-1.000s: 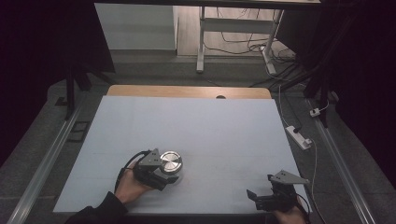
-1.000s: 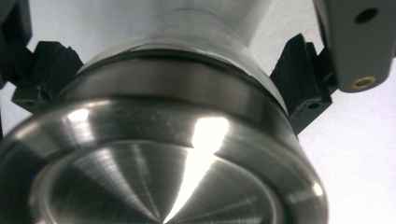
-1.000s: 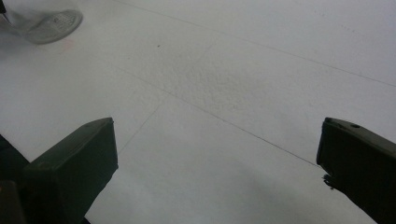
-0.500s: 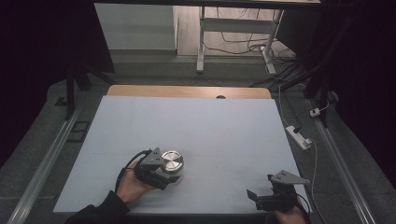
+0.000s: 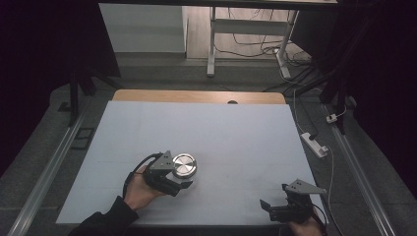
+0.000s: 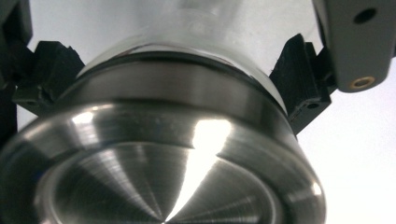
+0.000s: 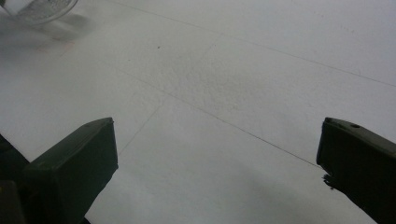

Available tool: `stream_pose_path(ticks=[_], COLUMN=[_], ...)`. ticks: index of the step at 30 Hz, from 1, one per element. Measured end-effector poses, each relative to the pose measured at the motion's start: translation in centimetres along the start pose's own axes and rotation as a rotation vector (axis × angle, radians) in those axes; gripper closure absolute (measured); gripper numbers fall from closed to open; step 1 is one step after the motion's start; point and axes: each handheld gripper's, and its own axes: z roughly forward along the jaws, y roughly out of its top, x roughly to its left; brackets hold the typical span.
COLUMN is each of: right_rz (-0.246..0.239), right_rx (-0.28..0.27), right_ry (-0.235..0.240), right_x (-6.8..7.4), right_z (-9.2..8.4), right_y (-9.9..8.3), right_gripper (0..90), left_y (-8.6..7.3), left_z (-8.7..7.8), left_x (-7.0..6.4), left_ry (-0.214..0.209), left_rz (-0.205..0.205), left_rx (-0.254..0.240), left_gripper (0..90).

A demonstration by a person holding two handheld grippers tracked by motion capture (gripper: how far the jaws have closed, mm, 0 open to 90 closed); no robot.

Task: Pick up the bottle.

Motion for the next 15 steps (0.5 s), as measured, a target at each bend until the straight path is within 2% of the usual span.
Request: stream_pose_path(ticks=[7,15], right_rz=[0.001,0.002], right_rx=[-0.001,0.0], right_ry=[0.001,0.002], right_x=[0.0,0.0], right_z=[0.0,0.0], right_y=[0.0,0.0], right_gripper=[0.0,0.0], left_y=[1.2,2.4], left_z=[0.0,0.3], left_x=[0.3,0.0], left_ry=[-0.008,-0.022], left_rz=[-0.008,0.011], left_rx=[-0.009,-0.02], left_gripper=[16.0,16.1])
